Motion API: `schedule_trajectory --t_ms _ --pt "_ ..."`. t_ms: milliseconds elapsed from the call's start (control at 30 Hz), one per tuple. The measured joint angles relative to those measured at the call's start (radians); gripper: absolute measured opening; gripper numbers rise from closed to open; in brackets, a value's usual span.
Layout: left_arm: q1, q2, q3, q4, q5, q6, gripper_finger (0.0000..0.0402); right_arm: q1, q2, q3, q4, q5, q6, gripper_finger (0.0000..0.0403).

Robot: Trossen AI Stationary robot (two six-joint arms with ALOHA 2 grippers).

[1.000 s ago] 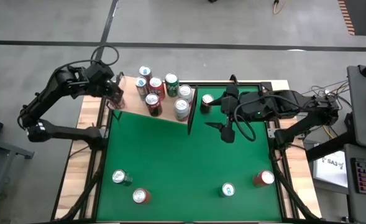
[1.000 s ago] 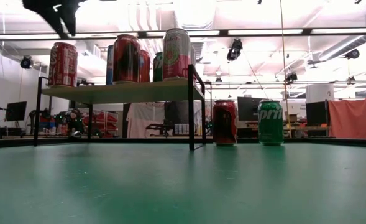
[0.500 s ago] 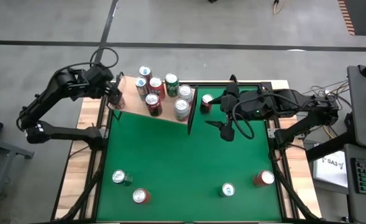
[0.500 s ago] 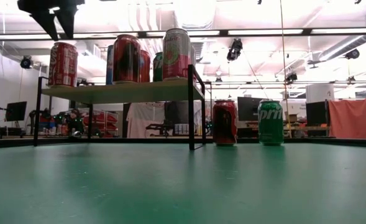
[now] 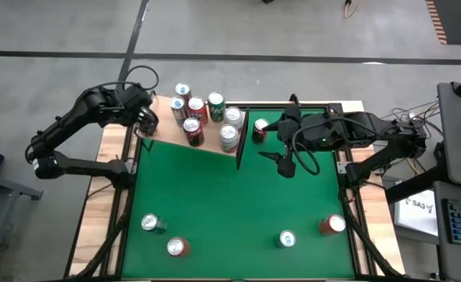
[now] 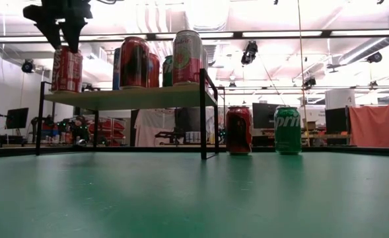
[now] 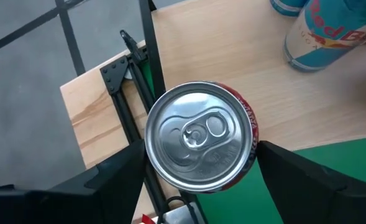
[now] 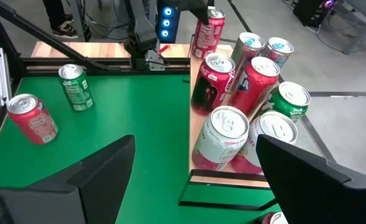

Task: Place canned beverage on shelf
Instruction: Adjust the red/black soda can on the shelf

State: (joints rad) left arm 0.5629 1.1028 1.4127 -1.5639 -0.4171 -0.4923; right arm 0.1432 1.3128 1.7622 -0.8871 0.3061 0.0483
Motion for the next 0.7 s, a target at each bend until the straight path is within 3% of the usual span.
schedule_trajectory --t_ms 700 --pt "0.002 0.004 -0.039 0.099 -0.048 0.026 0.0281 0.000 0.000 0.000 -0.025 0.000 0.005 0.0327"
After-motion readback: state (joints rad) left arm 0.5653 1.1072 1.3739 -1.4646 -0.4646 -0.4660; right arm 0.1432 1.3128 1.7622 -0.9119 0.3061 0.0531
